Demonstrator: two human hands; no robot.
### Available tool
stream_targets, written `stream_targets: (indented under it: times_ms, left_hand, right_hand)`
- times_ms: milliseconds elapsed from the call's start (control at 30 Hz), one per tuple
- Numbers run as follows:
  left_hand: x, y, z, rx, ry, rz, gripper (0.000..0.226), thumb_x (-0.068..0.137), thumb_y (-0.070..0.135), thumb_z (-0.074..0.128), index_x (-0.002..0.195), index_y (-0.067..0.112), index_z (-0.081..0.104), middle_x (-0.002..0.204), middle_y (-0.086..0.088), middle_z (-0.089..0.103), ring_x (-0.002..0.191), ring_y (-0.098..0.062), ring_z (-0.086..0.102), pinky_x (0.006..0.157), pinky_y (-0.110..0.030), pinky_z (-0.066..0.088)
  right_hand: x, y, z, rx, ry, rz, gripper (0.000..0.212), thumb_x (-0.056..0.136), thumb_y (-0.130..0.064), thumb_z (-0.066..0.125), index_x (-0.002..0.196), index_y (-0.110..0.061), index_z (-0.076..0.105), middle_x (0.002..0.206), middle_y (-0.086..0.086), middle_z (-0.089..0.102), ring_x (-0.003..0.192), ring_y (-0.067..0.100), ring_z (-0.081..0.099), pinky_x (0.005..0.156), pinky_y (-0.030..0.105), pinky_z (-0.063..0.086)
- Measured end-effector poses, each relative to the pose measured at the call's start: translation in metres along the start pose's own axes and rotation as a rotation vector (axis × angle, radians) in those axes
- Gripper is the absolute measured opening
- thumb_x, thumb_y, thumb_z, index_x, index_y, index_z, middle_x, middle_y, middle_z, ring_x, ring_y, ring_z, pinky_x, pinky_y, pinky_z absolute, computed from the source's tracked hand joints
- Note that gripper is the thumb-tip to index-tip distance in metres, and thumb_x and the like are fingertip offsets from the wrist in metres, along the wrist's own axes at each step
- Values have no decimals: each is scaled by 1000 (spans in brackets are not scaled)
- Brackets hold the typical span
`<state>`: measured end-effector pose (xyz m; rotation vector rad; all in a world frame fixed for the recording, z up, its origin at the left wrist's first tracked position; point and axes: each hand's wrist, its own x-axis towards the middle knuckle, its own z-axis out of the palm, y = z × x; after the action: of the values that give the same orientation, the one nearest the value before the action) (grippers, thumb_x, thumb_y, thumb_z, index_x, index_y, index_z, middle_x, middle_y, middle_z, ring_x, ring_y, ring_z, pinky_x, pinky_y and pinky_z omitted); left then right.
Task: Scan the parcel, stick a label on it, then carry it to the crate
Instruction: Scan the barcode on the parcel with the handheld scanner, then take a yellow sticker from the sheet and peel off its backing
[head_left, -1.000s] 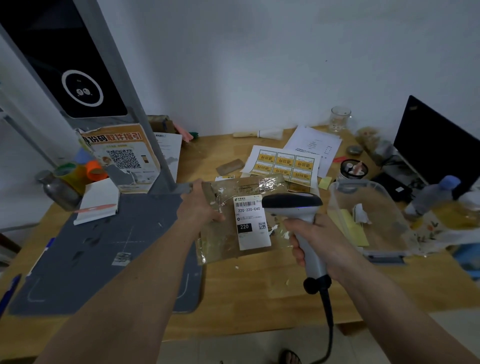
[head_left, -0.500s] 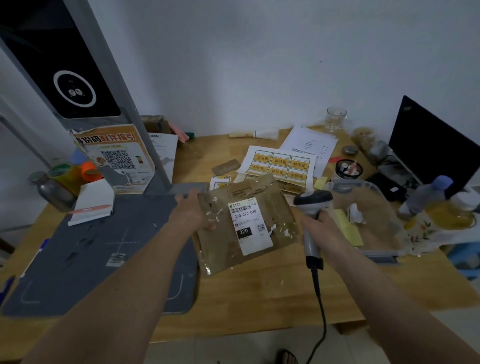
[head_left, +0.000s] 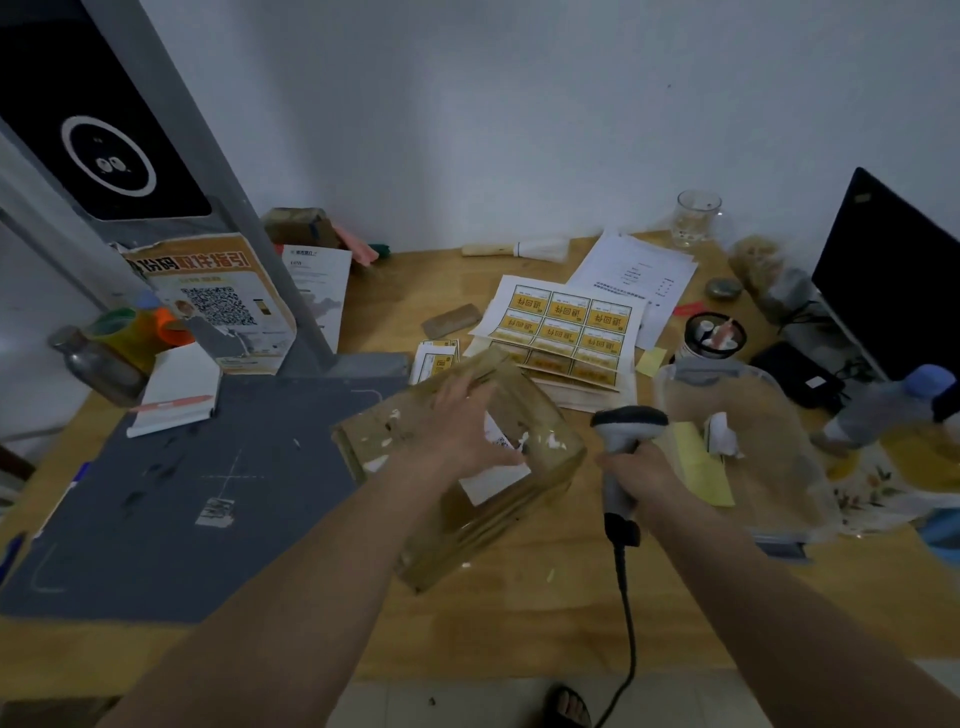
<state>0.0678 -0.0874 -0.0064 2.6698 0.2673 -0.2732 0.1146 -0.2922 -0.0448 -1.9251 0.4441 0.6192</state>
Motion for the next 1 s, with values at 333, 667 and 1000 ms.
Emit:
stream_targets:
  times_ms: [333,667,1000]
  left_hand:
    - [35,41,58,485,-139,319,102,60,61,74,144,36,21,161,-3,-4,146,-30,-10,111,-60,-5]
    - [-3,51,54,339,-209,506,53,78,52,62,125,30,53,149,2,38,146,-24,9,114,-57,7]
    - [5,48,19,-86,15,434,25,90,27,59,113,21,66,112,-1,68,106,-19,57,91,-40,47]
  right_hand:
    - [46,24,14,-250,-115,73,32,97,-14,43,118,8,51,120,25,57,110,38,55,74,37,40]
    - [64,29,28,-94,-119,-33,40,85,-2,59,124,3,51,124,25,58,112,40,57,90,44,49]
    - [69,5,19,-474,-79,-111,22,89,-10,52,67,-7,47,64,8,48,52,17,44,44,25,32]
